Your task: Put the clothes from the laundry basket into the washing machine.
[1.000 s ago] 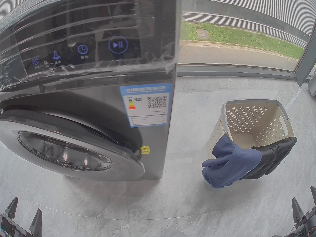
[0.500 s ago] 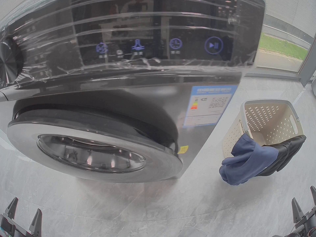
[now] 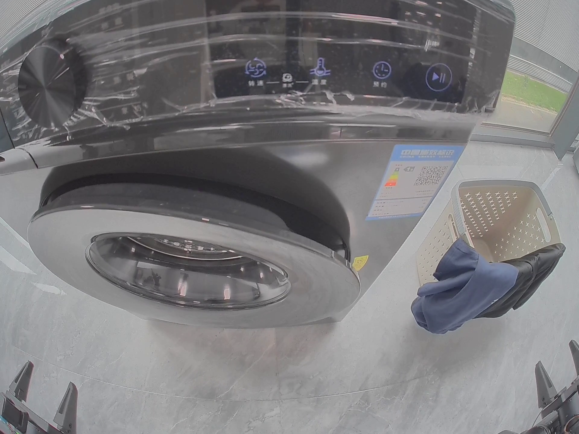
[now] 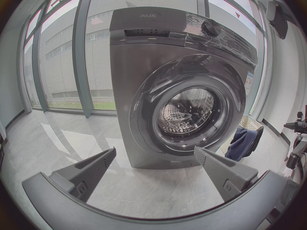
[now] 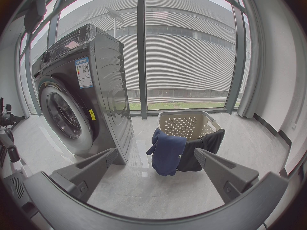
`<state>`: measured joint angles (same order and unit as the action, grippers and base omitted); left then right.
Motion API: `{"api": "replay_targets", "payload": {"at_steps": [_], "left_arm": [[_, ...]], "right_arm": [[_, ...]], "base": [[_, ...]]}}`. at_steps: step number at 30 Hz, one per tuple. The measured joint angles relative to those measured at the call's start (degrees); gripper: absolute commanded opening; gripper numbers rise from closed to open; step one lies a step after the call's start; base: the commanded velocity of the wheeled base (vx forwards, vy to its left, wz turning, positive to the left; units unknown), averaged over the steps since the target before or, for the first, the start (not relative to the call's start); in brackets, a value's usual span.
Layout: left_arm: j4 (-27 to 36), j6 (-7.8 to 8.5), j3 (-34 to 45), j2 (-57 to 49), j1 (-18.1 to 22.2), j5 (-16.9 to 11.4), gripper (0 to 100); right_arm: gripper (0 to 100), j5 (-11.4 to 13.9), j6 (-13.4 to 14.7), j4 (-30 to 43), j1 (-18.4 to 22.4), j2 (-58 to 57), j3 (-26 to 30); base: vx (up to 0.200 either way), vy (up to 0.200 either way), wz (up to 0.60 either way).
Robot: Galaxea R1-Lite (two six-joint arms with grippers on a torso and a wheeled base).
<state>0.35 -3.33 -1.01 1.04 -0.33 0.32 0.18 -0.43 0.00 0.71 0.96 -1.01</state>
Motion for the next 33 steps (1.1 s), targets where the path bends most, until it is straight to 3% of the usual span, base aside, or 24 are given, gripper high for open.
{"api": "replay_targets", "payload": {"at_steps": [4, 10, 28, 33], "left_arm": [[0.00, 0.02, 0.00, 0.00, -0.05, 0.01, 100], [0.00, 0.02, 0.00, 0.00, -0.02, 0.00, 100], [0.00, 0.02, 0.00, 0.00, -0.02, 0.00, 100], [-0.02, 0.02, 0.00, 0.00, -0.02, 0.01, 100]], "right_arm": [[100, 0.02, 0.02, -0.05, -0.05, 0.00, 0.00], [100, 0.04, 0.00, -0.07, -0.11, 0.00, 0.00], [100, 0.04, 0.00, -0.05, -0.02, 0.00, 0.00], [100, 0.04, 0.00, -0.07, -0.07, 0.00, 0.00]], "base": [[0.000, 0.000, 0.00], [0.000, 0.200, 0.00], [0.000, 0.000, 0.10], [0.000, 0.200, 0.00]]}}
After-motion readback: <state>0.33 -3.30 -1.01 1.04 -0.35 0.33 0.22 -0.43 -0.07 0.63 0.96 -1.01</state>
